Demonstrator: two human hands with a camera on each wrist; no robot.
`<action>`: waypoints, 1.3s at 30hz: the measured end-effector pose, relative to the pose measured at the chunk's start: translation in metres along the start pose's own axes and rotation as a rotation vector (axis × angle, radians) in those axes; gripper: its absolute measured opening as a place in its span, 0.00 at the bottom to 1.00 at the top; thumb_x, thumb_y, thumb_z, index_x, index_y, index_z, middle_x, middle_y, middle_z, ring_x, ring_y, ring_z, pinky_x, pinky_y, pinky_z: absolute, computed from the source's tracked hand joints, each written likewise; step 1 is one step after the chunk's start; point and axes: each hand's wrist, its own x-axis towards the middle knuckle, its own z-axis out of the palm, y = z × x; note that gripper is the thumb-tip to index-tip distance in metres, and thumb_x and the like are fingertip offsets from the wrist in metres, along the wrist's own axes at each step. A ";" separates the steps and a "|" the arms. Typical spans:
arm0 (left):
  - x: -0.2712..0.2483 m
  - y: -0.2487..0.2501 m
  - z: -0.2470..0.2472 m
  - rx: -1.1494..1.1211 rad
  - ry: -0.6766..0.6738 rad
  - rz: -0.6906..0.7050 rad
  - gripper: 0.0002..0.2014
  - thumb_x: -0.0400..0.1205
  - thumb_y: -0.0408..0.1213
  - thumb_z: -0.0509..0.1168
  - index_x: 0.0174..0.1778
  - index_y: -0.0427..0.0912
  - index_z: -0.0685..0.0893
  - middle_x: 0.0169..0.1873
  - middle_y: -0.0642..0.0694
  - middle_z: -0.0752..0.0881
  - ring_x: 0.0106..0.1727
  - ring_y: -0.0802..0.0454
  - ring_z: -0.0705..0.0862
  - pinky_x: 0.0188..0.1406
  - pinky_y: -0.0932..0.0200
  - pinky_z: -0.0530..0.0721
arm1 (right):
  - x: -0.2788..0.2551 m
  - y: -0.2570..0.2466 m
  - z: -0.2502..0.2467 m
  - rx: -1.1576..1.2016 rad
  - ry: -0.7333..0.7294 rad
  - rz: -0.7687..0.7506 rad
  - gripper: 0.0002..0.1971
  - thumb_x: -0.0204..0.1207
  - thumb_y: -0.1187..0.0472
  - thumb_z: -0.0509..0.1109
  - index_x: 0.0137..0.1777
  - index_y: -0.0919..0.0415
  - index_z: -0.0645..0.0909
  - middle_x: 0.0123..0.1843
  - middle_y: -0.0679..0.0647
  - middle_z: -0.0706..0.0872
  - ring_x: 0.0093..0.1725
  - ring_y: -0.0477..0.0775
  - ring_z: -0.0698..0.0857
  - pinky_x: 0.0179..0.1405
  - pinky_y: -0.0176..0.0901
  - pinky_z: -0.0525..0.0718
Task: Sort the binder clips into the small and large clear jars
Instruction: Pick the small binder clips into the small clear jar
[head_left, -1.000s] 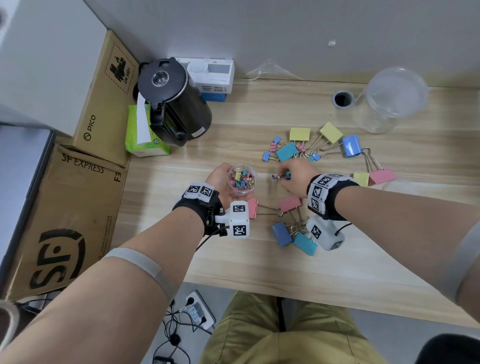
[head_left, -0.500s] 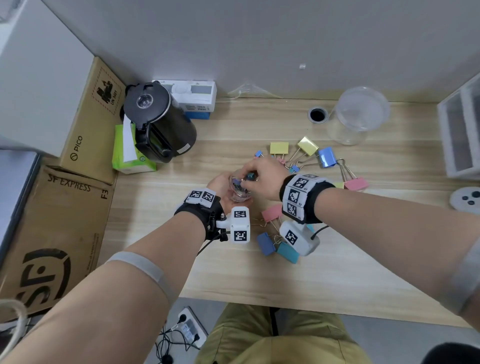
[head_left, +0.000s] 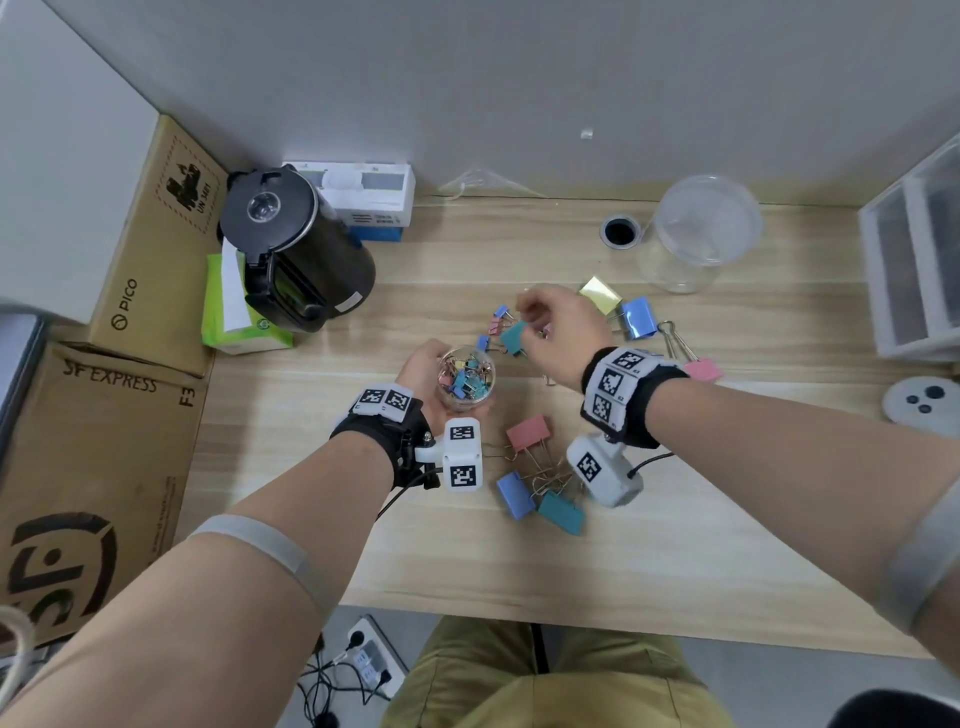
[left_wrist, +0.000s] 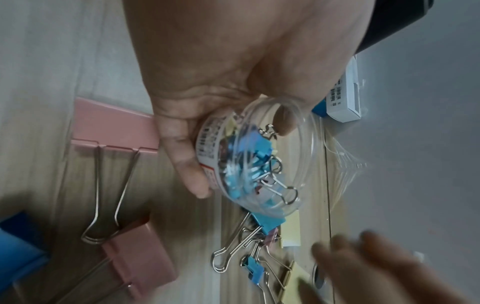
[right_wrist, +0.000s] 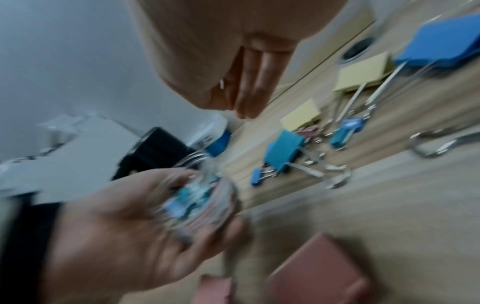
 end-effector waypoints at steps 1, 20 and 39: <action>0.000 0.002 0.000 -0.001 -0.003 -0.010 0.22 0.86 0.50 0.57 0.52 0.32 0.84 0.45 0.33 0.87 0.44 0.36 0.85 0.51 0.43 0.86 | 0.005 0.013 -0.006 -0.087 -0.011 0.084 0.12 0.73 0.64 0.68 0.56 0.54 0.83 0.52 0.49 0.86 0.50 0.51 0.85 0.54 0.48 0.86; 0.014 0.014 0.010 -0.001 -0.011 -0.038 0.28 0.86 0.57 0.56 0.52 0.31 0.84 0.47 0.32 0.87 0.45 0.38 0.86 0.44 0.51 0.84 | 0.013 0.072 0.001 -0.531 -0.109 0.106 0.16 0.76 0.46 0.70 0.53 0.58 0.85 0.55 0.52 0.83 0.52 0.57 0.83 0.43 0.46 0.81; 0.020 0.013 0.010 0.013 -0.011 -0.040 0.27 0.85 0.56 0.58 0.56 0.32 0.85 0.48 0.32 0.87 0.46 0.37 0.87 0.44 0.50 0.87 | -0.001 0.073 -0.005 -0.482 -0.305 0.008 0.06 0.73 0.61 0.69 0.46 0.53 0.86 0.49 0.49 0.82 0.49 0.55 0.84 0.45 0.45 0.82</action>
